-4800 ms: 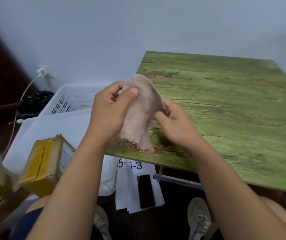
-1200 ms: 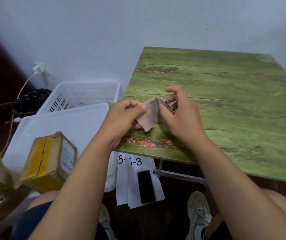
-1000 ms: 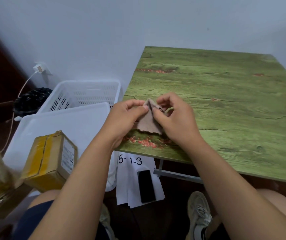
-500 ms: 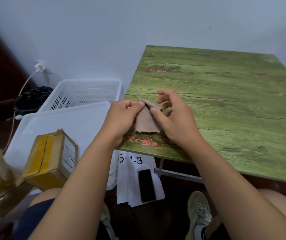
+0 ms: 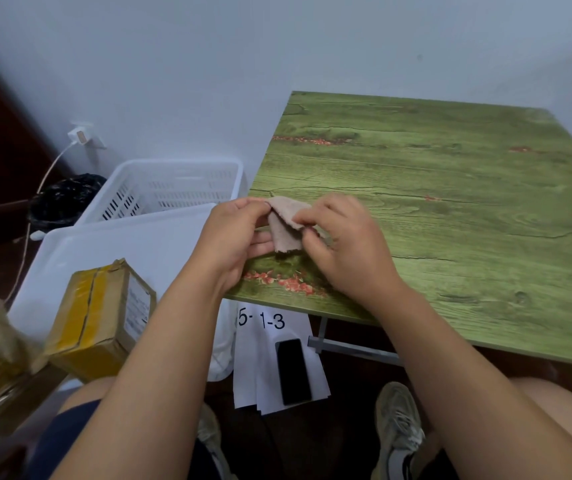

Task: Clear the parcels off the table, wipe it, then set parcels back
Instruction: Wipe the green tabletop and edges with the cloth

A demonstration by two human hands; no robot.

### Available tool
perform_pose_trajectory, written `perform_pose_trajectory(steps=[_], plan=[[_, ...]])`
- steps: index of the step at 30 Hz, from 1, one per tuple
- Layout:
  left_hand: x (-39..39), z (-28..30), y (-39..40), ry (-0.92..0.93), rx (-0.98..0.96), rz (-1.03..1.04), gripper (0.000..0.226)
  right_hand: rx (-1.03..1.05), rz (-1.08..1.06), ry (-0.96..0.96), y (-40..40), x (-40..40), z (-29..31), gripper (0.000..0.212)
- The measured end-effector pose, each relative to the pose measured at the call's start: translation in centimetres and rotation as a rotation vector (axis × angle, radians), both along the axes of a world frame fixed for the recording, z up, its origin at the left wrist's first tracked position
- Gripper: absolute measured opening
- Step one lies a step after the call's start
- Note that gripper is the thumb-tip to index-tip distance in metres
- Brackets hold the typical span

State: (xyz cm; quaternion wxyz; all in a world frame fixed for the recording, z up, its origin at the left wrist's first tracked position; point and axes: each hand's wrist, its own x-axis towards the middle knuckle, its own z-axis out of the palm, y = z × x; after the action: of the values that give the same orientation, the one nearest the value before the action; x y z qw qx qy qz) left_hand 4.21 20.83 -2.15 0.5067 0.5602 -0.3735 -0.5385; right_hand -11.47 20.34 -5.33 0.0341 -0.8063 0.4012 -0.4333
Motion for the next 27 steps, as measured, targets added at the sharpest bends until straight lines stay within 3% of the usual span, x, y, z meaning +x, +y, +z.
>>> perform_pose_trajectory(steps=[8,14,20,24,27], plan=[[-0.2,-0.2,-0.1,-0.001,0.001,0.03,0.022,-0.042,0.045,0.074,0.6,0.6,-0.3,0.022],[-0.2,-0.2,-0.1,-0.04,0.002,0.002,0.015,0.079,0.087,0.184,0.7,0.8,-0.7,0.031],[0.2,-0.6,-0.2,-0.1,-0.062,-0.037,0.011,0.146,-0.043,-0.024,0.4,0.6,-0.1,0.037],[0.9,-0.1,0.3,-0.04,-0.139,-0.148,0.017,0.41,-0.008,-0.063,-0.1,-0.3,0.8,0.061],[1.5,0.1,0.8,-0.007,-0.195,-0.201,0.017,0.453,0.073,-0.127,-0.2,-0.1,1.1,0.035]])
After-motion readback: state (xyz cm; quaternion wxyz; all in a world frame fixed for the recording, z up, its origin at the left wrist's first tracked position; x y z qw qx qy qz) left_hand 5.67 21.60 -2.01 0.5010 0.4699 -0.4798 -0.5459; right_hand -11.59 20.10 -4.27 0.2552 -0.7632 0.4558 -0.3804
